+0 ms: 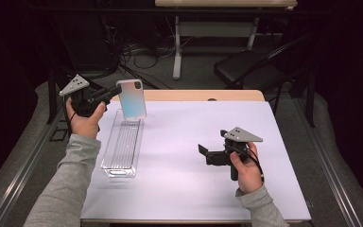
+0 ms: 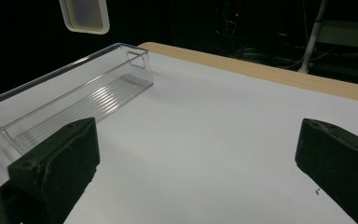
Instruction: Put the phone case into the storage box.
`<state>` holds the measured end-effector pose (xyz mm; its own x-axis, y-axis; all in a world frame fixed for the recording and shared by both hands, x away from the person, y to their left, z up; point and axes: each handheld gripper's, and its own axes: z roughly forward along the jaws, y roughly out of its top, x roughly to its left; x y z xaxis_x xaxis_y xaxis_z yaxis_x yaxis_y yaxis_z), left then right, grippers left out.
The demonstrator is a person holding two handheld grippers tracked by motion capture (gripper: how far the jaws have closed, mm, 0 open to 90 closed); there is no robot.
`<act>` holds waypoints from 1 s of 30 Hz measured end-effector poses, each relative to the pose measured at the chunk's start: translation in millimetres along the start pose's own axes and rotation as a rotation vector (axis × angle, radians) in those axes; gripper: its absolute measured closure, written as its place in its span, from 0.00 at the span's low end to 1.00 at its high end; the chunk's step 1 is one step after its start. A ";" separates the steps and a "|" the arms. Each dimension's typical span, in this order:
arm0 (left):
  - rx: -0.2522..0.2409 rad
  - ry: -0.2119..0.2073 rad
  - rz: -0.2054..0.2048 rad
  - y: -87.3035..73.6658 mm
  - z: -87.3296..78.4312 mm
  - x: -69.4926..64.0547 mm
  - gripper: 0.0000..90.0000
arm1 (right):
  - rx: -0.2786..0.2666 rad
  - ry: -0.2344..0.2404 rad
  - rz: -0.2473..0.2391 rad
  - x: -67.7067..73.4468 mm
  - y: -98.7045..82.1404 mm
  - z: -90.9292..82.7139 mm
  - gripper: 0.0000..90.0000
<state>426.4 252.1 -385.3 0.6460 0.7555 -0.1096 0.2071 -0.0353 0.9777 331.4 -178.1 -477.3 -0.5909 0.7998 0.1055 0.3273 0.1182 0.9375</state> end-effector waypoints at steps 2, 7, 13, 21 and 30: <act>-0.003 0.005 -0.002 -1.7 2.6 3.4 0.93 | 0.005 -0.002 -0.001 0.0 -0.2 -0.2 0.00; -0.005 0.020 -0.012 -6.3 9.3 13.4 0.93 | 0.010 -0.007 -0.001 -1.1 -1.4 0.1 0.00; 0.001 0.039 -0.015 -11.0 15.9 23.2 0.93 | 0.016 -0.015 0.007 -2.8 -2.8 0.4 0.00; -0.006 0.055 -0.024 -16.2 20.6 38.0 0.93 | 0.025 -0.020 0.004 -3.2 -5.4 0.7 0.00; -0.002 0.080 -0.031 -23.7 22.5 57.3 0.93 | 0.036 -0.019 -0.001 -2.3 -8.3 3.0 0.00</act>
<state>475.0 281.6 -418.8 0.5784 0.8060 -0.1256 0.2248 -0.0094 0.9744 332.3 -179.1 -486.3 -0.5775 0.8106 0.0976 0.3533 0.1403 0.9249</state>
